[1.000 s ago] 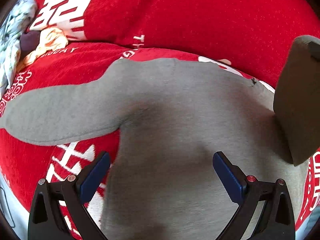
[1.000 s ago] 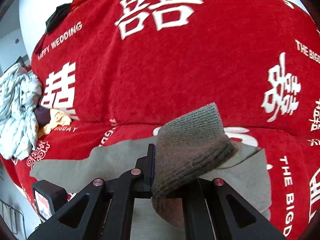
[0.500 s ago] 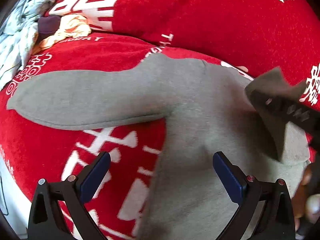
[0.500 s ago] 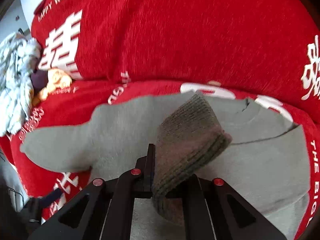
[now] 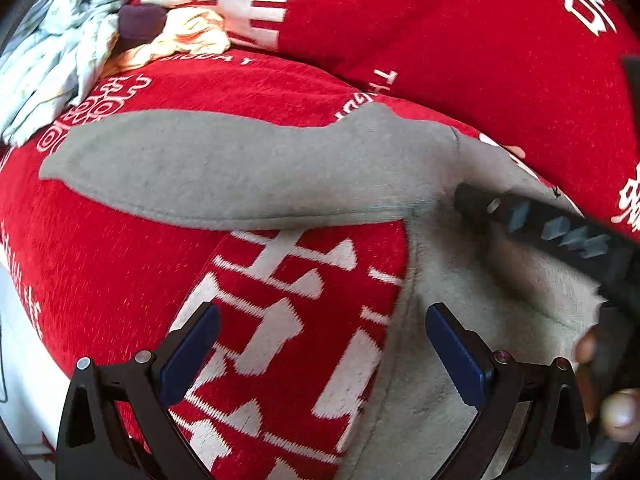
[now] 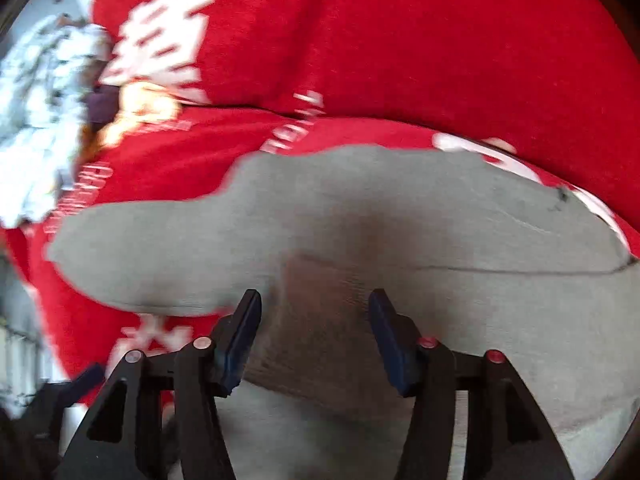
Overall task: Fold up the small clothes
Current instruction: 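Open the right gripper to lay the sleeve on the body and withdraw, then move the left gripper to the other sleeve cuff and grasp it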
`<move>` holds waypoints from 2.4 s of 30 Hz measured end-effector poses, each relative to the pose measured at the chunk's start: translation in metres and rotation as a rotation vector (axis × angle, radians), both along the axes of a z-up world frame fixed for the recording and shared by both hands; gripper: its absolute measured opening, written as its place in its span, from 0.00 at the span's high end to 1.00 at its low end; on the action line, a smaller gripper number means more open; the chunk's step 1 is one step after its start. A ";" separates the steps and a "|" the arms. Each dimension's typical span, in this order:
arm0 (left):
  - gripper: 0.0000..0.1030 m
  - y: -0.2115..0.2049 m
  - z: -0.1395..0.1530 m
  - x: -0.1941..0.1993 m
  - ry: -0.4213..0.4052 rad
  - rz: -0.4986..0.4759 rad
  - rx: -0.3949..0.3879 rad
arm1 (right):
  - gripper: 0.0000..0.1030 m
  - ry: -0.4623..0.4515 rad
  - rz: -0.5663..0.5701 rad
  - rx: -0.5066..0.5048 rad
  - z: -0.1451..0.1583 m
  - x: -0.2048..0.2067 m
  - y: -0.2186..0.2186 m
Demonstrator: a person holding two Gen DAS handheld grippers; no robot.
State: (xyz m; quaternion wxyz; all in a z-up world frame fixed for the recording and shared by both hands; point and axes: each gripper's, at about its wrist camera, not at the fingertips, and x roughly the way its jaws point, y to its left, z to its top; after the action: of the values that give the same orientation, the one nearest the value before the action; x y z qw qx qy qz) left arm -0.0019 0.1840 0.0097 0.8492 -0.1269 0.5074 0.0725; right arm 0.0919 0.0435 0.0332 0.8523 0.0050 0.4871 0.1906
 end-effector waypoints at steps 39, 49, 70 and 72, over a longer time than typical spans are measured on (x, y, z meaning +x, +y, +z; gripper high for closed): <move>0.01 -0.178 -0.003 0.069 0.018 -0.339 0.151 | 0.25 -0.087 -0.296 -0.177 -0.024 -0.050 -0.235; 0.01 -0.154 0.010 0.053 0.005 -0.286 0.147 | 0.23 -0.090 -0.300 -0.200 -0.017 -0.073 -0.216; 0.01 0.029 0.005 0.022 -0.002 0.115 0.021 | 0.23 -0.114 -0.204 -0.207 -0.006 -0.085 -0.125; 0.01 0.074 0.001 0.020 0.004 0.232 0.001 | 0.23 -0.125 -0.175 -0.214 -0.004 -0.088 -0.113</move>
State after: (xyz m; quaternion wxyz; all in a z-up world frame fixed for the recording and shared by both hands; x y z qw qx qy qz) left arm 0.0184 0.2579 0.0105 0.8341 -0.1844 0.4910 0.1710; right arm 0.0044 -0.0691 0.0295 0.8899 -0.0552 0.4485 0.0627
